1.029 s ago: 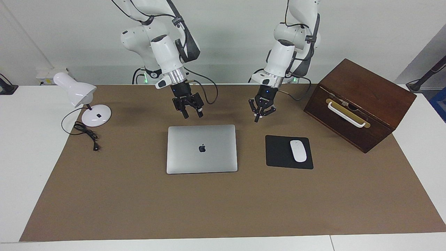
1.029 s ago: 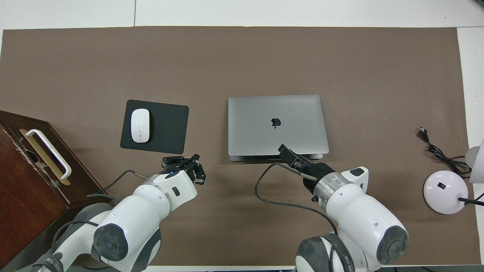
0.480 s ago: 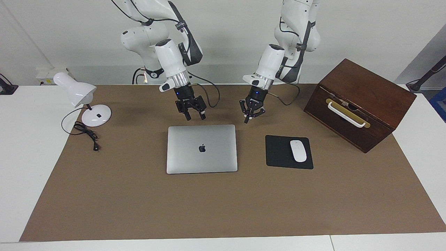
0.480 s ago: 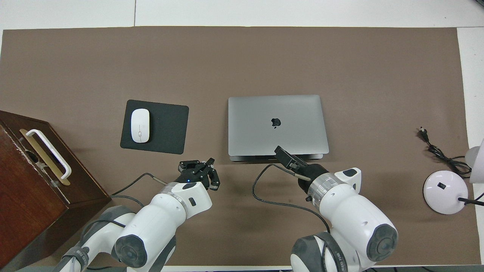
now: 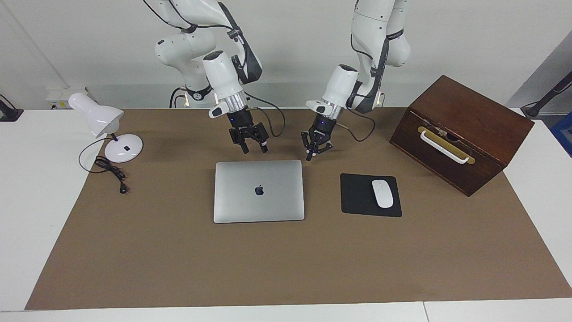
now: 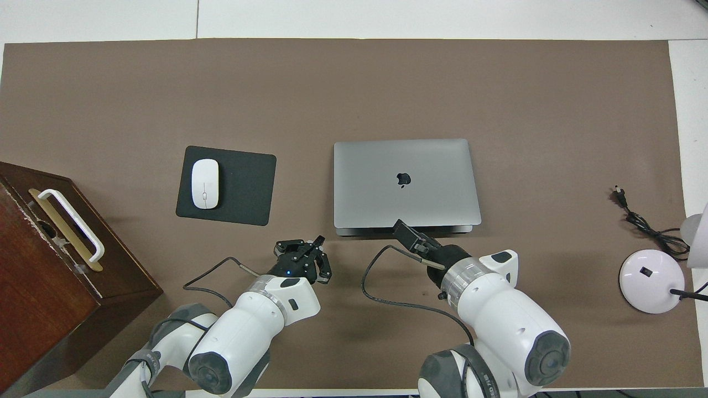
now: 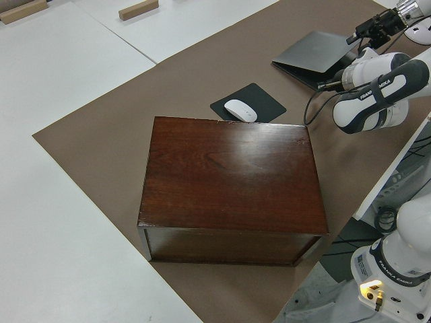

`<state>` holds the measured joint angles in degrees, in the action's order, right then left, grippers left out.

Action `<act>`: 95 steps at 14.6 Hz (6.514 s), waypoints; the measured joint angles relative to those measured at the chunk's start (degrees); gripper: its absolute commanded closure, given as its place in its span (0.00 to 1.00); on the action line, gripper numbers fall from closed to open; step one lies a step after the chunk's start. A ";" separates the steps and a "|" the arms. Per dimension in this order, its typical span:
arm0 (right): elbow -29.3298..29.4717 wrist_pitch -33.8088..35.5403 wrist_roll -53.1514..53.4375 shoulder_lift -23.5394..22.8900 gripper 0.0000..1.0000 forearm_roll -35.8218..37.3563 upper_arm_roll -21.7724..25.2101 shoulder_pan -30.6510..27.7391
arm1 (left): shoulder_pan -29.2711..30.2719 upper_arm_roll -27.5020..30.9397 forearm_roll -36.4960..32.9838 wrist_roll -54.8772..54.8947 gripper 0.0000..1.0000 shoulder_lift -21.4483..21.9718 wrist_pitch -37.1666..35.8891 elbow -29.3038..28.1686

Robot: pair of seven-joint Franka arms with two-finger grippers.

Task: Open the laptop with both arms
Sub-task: 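Press the left gripper on the laptop base while the right gripper reaches the lid, then wedge the right gripper under the laptop lid front edge, then lift the laptop lid upward with the right gripper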

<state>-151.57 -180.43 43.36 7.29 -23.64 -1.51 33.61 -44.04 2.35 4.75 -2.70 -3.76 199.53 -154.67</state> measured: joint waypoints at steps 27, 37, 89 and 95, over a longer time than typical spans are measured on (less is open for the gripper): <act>1.16 -0.01 1.08 -4.13 0.02 0.00 0.30 0.53 | -0.64 0.03 0.00 -0.57 1.00 -11.85 0.18 12.04; 3.35 -0.01 0.95 -5.26 0.02 0.00 0.52 -0.72 | -0.65 0.03 0.00 -0.57 1.00 -11.94 0.21 12.14; 32.47 28.79 -5.91 -13.68 0.01 6.00 0.83 -10.23 | -0.65 0.04 0.00 -0.57 1.00 -12.05 0.30 12.19; 36.33 32.40 -7.80 -14.36 0.01 8.67 0.85 -12.34 | -0.65 0.04 0.00 -0.57 1.00 -12.06 0.32 12.19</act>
<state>-115.24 -148.03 35.56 -7.07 -14.97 -0.66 21.27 -44.69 2.40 4.75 -3.27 -15.82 199.84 -142.48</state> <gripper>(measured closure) 0.000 0.991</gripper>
